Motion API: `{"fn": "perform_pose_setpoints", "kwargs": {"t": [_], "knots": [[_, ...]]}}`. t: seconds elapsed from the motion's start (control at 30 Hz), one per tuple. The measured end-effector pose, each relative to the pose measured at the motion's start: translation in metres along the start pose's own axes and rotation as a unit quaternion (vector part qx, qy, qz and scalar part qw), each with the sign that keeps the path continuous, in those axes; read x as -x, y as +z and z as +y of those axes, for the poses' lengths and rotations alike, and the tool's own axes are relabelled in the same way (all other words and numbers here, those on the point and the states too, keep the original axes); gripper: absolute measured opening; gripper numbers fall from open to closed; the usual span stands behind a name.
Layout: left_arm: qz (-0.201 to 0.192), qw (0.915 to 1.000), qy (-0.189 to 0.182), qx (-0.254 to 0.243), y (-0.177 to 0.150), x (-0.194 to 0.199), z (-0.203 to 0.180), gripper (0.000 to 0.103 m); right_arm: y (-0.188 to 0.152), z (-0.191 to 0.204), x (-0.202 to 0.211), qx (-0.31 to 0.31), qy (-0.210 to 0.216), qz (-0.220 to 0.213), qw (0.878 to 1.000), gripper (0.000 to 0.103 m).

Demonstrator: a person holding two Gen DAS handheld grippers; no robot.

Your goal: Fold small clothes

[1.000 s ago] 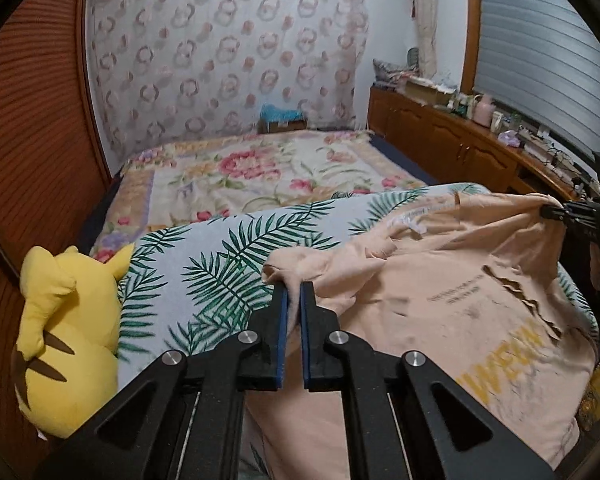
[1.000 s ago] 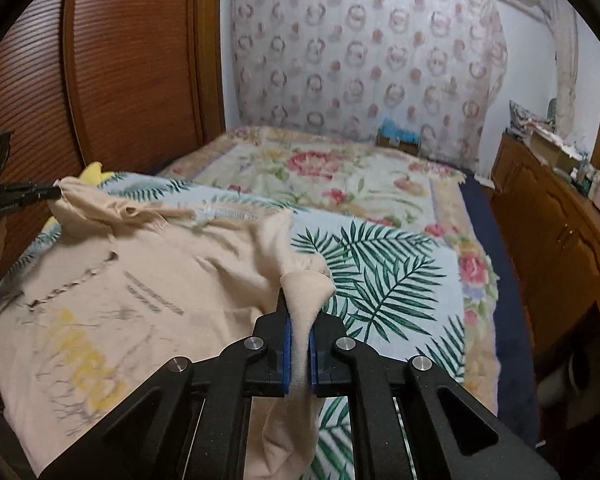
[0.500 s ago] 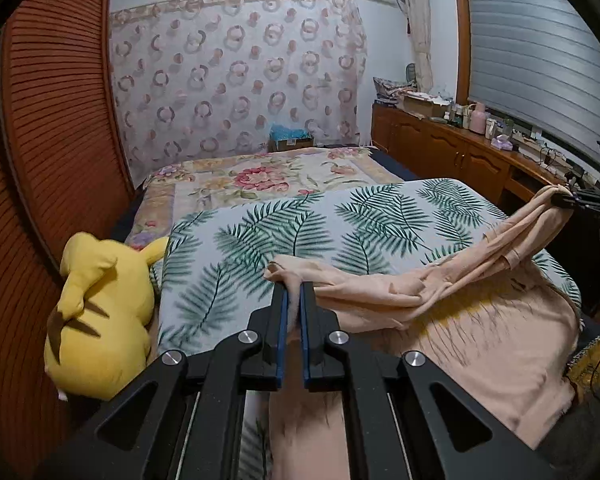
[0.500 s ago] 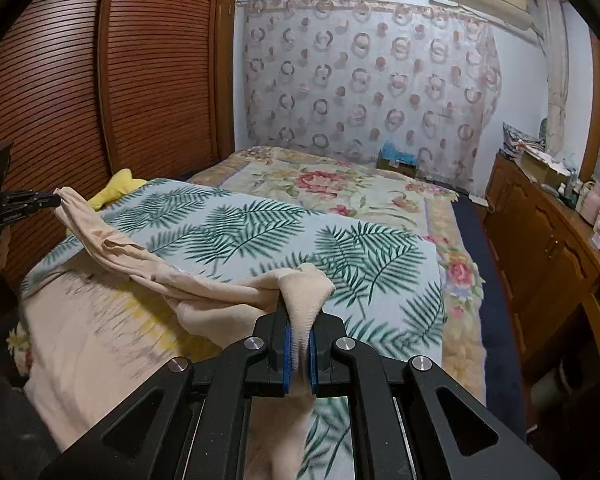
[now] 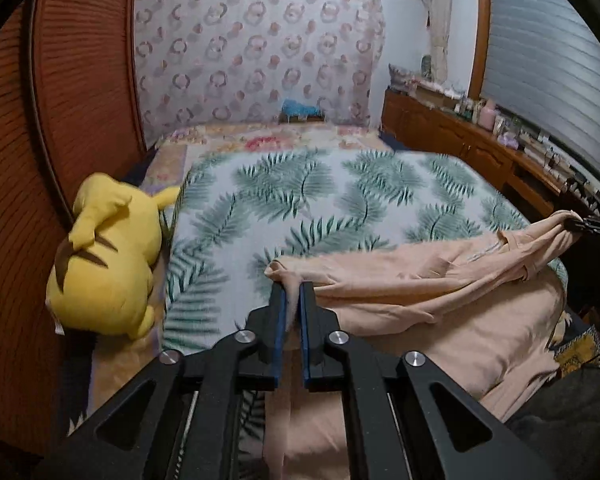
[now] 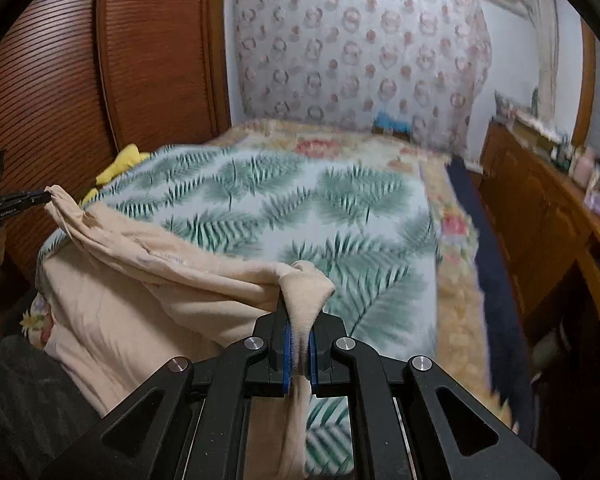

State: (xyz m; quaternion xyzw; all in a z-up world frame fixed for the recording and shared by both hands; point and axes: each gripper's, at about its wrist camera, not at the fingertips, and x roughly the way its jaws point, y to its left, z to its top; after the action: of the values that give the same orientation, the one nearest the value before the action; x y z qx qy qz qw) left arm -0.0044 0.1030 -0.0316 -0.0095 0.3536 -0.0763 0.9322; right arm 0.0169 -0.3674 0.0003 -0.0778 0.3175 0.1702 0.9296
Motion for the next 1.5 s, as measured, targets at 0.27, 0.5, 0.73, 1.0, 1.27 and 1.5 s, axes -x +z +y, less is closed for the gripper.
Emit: {"fn": "perform_pose_setpoints", "kwargs": {"t": [0.27, 0.5, 0.73, 1.0, 1.27, 1.5], "knots": [[0.021, 0.9997, 0.002, 0.008, -0.006, -0.018, 0.009, 0.042, -0.012, -0.003, -0.036, -0.028, 0.01, 0.056, 0.998, 0.006], [0.024, 0.9997, 0.001, -0.003, 0.012, -0.031, 0.013, 0.073, 0.017, -0.003, -0.028, -0.005, -0.014, 0.034, 0.999, 0.034], [0.031, 0.9994, 0.014, -0.011, 0.032, -0.058, 0.016, 0.074, 0.042, -0.006, -0.038, 0.006, -0.03, 0.017, 0.999, 0.053], [0.077, 0.9965, 0.014, -0.03, 0.041, -0.1, 0.01, 0.074, 0.036, -0.027, -0.1, -0.018, -0.009, 0.049, 0.999, 0.054], [0.111, 0.9934, 0.008, -0.027, 0.03, -0.117, 0.012, 0.074, 0.031, -0.036, -0.127, -0.036, 0.015, 0.074, 0.996, 0.054], [0.129, 0.9914, 0.001, -0.026, 0.025, -0.124, 0.011, 0.074, 0.026, -0.035, -0.135, -0.034, 0.035, 0.089, 0.995, 0.054]]}}
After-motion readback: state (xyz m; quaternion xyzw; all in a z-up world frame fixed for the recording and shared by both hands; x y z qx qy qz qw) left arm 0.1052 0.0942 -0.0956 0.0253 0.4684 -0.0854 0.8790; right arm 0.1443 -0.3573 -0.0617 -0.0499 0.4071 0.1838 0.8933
